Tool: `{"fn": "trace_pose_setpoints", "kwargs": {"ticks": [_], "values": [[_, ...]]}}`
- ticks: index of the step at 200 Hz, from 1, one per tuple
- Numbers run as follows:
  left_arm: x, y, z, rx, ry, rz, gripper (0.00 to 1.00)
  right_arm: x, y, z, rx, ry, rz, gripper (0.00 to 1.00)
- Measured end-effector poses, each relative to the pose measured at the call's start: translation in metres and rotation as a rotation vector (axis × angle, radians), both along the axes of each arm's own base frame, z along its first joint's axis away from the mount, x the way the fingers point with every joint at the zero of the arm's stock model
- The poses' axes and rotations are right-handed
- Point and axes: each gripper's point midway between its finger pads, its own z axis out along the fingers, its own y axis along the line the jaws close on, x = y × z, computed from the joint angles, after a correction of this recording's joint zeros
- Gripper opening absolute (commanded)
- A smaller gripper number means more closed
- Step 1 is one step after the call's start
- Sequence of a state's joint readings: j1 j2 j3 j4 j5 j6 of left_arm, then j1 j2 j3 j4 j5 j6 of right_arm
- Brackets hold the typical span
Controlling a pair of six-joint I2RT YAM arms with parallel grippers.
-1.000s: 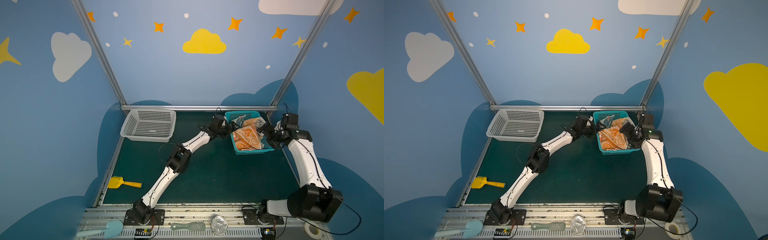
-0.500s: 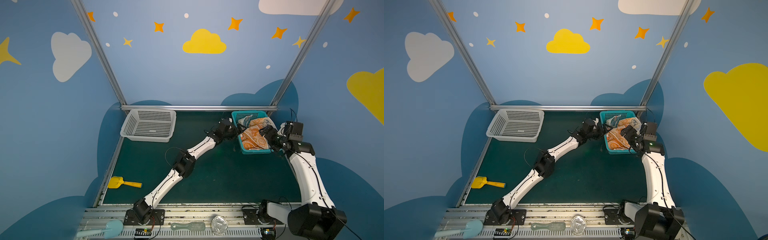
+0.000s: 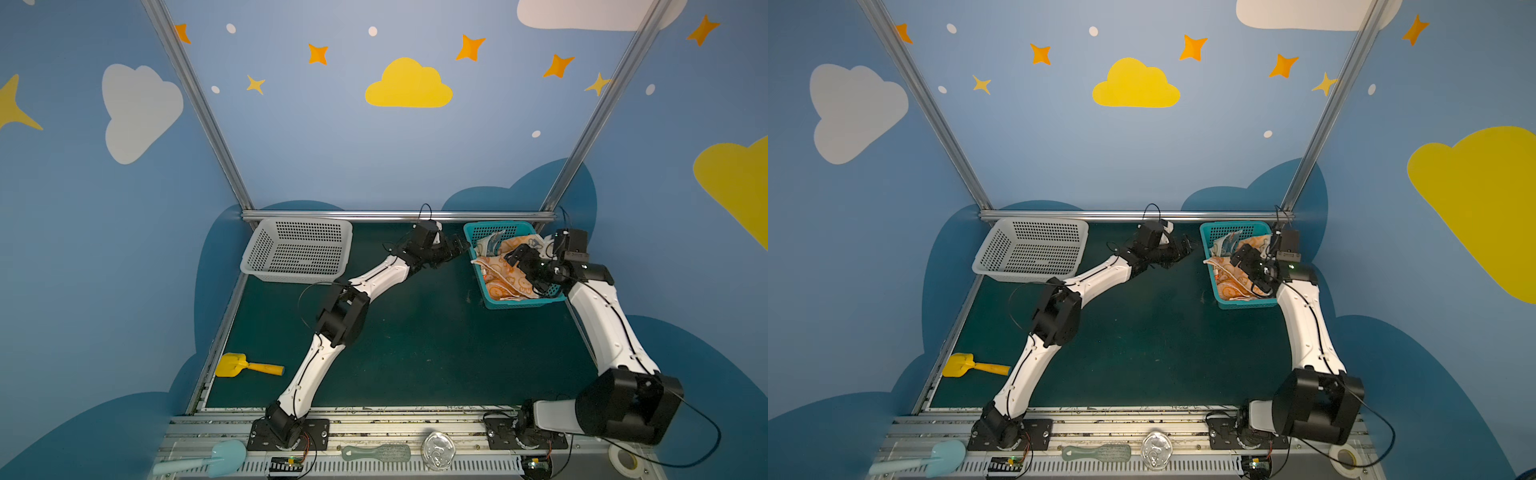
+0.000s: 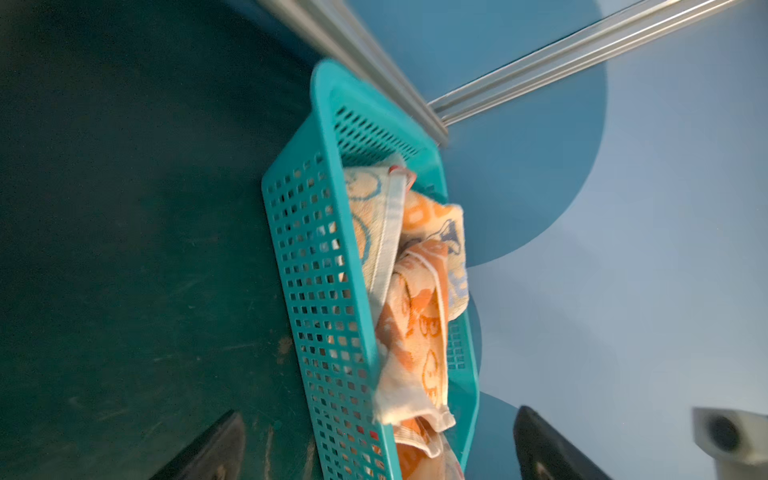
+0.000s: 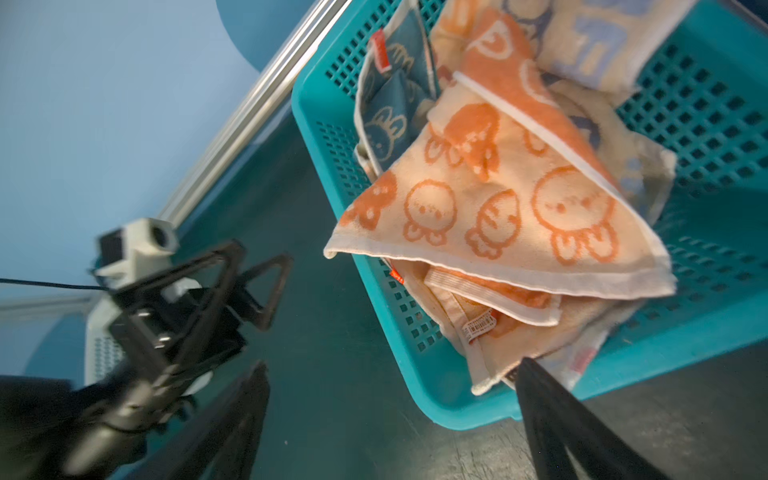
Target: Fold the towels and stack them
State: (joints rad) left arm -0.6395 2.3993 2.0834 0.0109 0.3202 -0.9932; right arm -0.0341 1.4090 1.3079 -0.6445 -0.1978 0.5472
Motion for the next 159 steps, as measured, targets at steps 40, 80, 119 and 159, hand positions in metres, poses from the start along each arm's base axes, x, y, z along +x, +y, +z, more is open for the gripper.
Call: {"fn": "trace_pose_setpoints", "kwargs": {"ticks": [40, 80, 119, 159], "values": [[-0.02, 0.047, 0.047, 0.04, -0.086, 0.015, 1.0, 0.02, 0.034, -0.003, -0.082, 0.02, 0.123, 0.92], [-0.078, 0.079, 0.058, 0.093, -0.111, -0.006, 1.0, 0.036, 0.03, -0.037, -0.117, 0.167, 0.113, 0.92], [-0.12, 0.105, 0.045, 0.144, -0.097, -0.011, 1.0, 0.031, 0.022, -0.088, -0.169, 0.388, 0.109, 0.9], [-0.141, 0.121, 0.036, 0.2, -0.091, -0.009, 1.0, 0.016, 0.021, -0.113, -0.191, 0.48, 0.114, 0.82]]}}
